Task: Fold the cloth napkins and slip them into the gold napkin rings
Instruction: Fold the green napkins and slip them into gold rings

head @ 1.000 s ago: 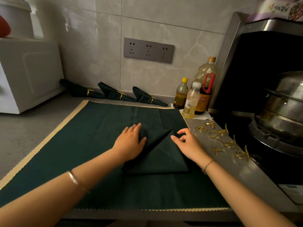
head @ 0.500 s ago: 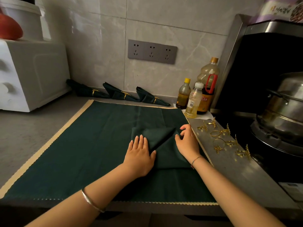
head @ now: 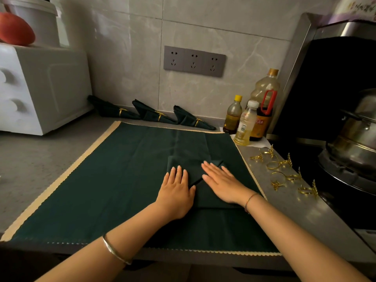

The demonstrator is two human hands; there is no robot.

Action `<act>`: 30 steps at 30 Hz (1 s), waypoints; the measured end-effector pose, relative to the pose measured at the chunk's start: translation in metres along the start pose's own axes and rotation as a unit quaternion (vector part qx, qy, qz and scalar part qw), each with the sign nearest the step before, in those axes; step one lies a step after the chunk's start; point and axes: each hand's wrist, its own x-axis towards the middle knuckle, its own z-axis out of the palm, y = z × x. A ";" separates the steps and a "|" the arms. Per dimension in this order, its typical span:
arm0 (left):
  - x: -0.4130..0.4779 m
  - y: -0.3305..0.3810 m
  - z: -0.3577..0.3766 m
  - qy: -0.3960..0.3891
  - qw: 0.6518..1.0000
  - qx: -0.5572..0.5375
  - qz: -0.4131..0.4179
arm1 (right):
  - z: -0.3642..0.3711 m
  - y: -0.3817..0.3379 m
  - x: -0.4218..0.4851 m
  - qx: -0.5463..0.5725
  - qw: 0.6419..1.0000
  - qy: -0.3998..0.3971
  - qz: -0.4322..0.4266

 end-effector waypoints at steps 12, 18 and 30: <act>-0.004 -0.017 0.001 0.007 0.995 -0.014 0.096 | -0.008 0.034 0.022 0.036 0.997 -0.010 0.066; -0.007 -0.016 0.001 0.001 0.995 -0.005 0.100 | -0.027 0.020 -0.026 0.120 0.978 0.162 -0.047; -0.009 -0.017 0.000 0.003 0.994 -0.025 0.103 | -0.024 0.042 -0.074 0.070 0.992 0.065 -0.083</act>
